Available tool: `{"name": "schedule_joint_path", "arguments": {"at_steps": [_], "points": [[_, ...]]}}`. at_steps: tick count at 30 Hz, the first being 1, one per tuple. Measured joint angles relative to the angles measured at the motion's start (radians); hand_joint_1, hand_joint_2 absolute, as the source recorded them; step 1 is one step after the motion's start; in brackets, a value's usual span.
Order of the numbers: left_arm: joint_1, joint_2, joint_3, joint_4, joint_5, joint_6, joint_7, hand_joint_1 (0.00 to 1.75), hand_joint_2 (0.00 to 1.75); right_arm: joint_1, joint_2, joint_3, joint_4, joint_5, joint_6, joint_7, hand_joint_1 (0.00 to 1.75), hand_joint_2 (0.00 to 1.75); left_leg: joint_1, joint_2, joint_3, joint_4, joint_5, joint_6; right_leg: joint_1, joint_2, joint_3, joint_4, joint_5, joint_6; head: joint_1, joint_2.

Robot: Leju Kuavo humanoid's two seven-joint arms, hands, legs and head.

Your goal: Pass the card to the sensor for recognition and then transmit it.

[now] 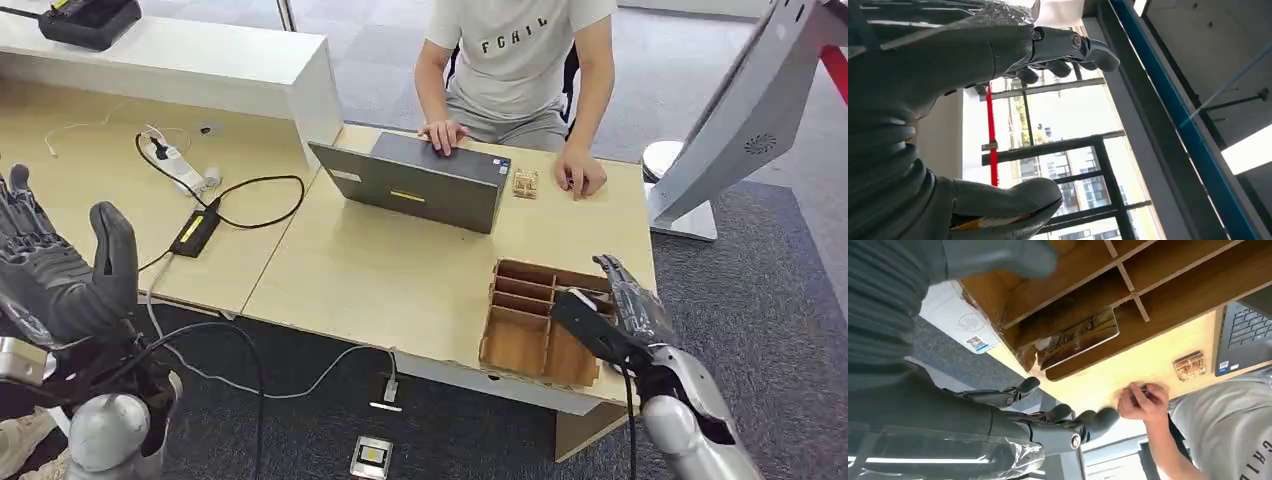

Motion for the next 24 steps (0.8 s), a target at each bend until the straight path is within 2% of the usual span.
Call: {"name": "schedule_joint_path", "arguments": {"at_steps": [11, 24], "points": [[0.000, 0.000, 0.000, 0.000, 0.002, 0.000, 0.000, 0.00, 1.75, -0.001, -0.001, 0.001, 0.000, -0.014, -0.005, 0.005, 1.75, 1.75, 0.000, 0.000, 0.000, 0.000, 0.000, 0.000, 0.000, 0.000, 0.000, 0.000, 0.000, 0.000, 0.000, 0.000], [0.003, -0.008, 0.000, 0.000, -0.032, 0.000, 0.002, 0.00, 1.75, -0.019, 0.026, 0.012, 0.036, -0.013, -0.021, -0.036, 1.75, 1.75, 0.000, 0.000, 0.000, 0.000, 0.000, 0.000, 0.000, 0.000, 0.000, 0.000, 0.000, 0.000, 0.000, 0.000]]}}
